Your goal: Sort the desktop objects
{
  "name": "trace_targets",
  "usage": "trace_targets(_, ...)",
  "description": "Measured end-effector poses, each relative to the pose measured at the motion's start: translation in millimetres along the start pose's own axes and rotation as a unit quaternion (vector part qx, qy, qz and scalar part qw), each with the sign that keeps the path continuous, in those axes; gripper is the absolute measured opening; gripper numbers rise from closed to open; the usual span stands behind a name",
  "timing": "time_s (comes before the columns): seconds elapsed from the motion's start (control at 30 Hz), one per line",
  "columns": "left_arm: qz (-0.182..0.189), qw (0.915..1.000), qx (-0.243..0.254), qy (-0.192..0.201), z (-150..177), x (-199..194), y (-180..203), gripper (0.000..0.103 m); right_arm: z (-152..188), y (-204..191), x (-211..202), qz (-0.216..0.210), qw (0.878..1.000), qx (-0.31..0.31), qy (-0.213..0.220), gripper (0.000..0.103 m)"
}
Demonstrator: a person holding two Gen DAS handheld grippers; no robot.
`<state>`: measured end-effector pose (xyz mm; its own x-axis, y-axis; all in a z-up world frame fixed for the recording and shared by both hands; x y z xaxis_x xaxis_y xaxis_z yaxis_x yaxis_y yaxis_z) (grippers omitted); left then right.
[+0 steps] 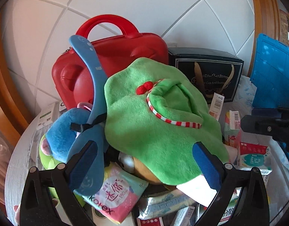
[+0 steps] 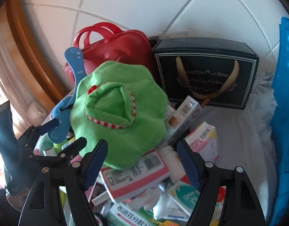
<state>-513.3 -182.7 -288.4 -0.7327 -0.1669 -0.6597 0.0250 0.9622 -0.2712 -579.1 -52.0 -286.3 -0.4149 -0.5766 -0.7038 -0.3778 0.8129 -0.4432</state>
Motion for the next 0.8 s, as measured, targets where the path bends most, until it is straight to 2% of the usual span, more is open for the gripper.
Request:
trace_targets(0.13, 0.034, 0.9993, -0.014, 0.005, -4, 17, 0, 0.103, -10, -7, 46, -0.019, 0.999, 0.013, -0.039, 0.077)
trace_targets(0.23, 0.038, 0.9992, 0.013, 0.006, -9, 25, 6, 0.103, -9, -7, 77, -0.033, 0.996, 0.037, -0.071, 0.078)
trace_targets(0.33, 0.059, 0.9979, 0.022, 0.016, -10, 27, 8, 0.103, -11, 3, 90, -0.057, 0.991, 0.085, -0.084, 0.078)
trace_targets(0.37, 0.069, 0.9971, 0.024, 0.020, -9, 28, 9, 0.103, -10, 5, 94, -0.070, 0.988, 0.101, -0.094, 0.072)
trace_targets(0.4, 0.080, 0.9962, 0.026, 0.023, -10, 29, 11, 0.099, -9, 6, 98, -0.087, 0.984, 0.115, -0.108, 0.064)
trace_targets(0.47, 0.113, 0.9928, 0.029, 0.029, -10, 25, 18, 0.080, -4, 4, 106, -0.110, 0.975, 0.138, -0.133, 0.016)
trace_targets(0.5, 0.130, 0.9905, 0.032, 0.032, -10, 20, 21, 0.064, -3, 1, 106, -0.107, 0.976, 0.133, -0.134, 0.014)
trace_targets(0.53, 0.140, 0.9887, 0.041, 0.035, -9, 16, 26, 0.052, -2, -4, 102, -0.098, 0.981, 0.114, -0.125, 0.012)
trace_targets(0.63, 0.147, 0.9860, 0.071, 0.036, -7, 4, 33, 0.034, 1, -18, 83, -0.090, 0.988, 0.071, -0.103, 0.009)
trace_targets(0.67, 0.150, 0.9852, 0.074, 0.034, -5, 0, 33, 0.032, 2, -22, 75, -0.097, 0.988, 0.063, -0.100, 0.000)
trace_targets(0.73, 0.152, 0.9847, 0.077, 0.035, -4, -6, 32, 0.025, 2, -27, 58, -0.094, 0.991, 0.045, -0.082, 0.001)
trace_targets(0.8, 0.155, 0.9840, 0.076, 0.041, -4, -14, 29, 0.023, 2, -25, 44, -0.067, 0.996, 0.021, -0.061, 0.001)
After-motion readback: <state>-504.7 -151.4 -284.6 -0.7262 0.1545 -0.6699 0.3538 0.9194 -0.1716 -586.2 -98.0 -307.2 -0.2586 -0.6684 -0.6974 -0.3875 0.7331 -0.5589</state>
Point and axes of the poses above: each gripper's, at about its wrist camera, not at the fingertips, and x roughly the way its jaws point, y to its right, z to its underside, the point moved 10 cm from there along x, roughly the way its jaws point, and after that the axes turned 15 degrees about x, right-handed, at the moved point
